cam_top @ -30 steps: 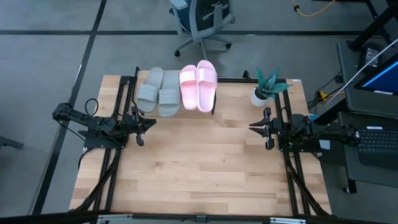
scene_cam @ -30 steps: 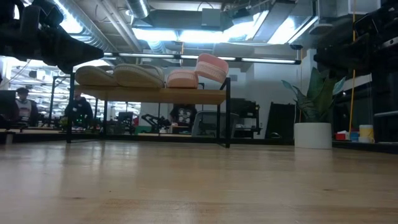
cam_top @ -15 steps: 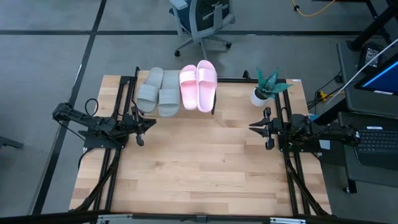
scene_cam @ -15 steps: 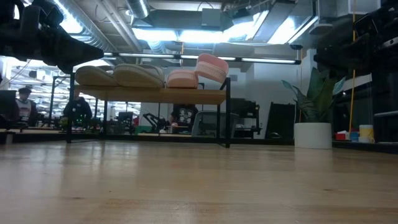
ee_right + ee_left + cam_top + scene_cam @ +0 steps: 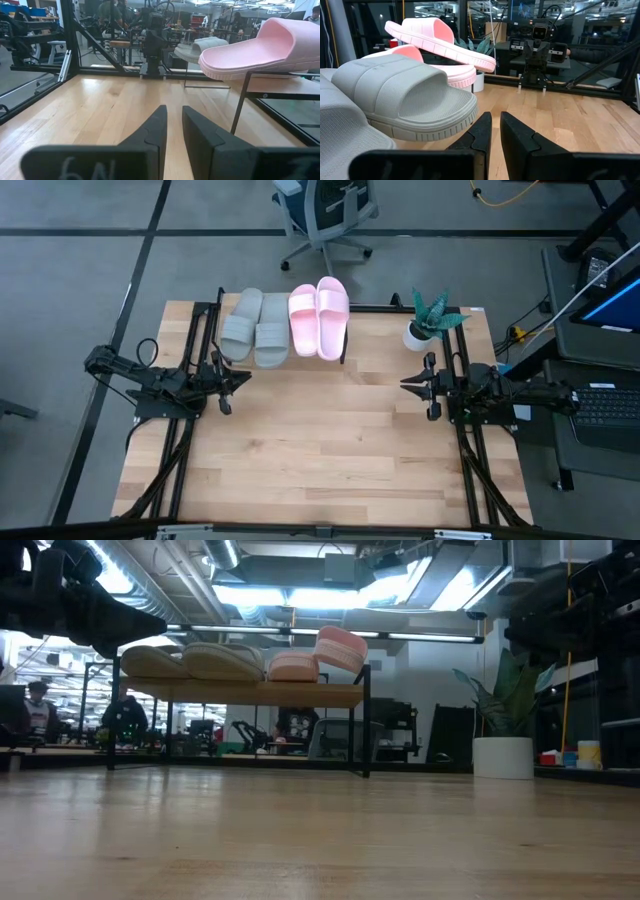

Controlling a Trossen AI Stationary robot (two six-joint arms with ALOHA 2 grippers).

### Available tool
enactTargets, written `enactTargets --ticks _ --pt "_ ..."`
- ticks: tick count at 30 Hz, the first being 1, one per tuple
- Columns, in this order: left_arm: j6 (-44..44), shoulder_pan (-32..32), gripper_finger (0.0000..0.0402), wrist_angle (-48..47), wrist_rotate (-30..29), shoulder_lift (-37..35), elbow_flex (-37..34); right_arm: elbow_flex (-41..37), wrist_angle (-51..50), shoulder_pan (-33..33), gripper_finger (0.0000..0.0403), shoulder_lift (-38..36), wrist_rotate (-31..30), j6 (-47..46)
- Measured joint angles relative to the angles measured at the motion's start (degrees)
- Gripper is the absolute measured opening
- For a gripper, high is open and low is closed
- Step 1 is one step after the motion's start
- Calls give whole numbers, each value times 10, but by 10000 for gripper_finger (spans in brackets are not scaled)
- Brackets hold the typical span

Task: Pick and place slides into the shelf
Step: Return to Home Position

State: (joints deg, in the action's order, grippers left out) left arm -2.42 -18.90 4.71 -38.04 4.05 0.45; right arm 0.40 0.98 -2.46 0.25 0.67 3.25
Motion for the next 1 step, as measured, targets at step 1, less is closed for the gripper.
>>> enactTargets --ticks 1 --pt "0 0 34 0 0 0 0 0 0 0 62 0 0 0"
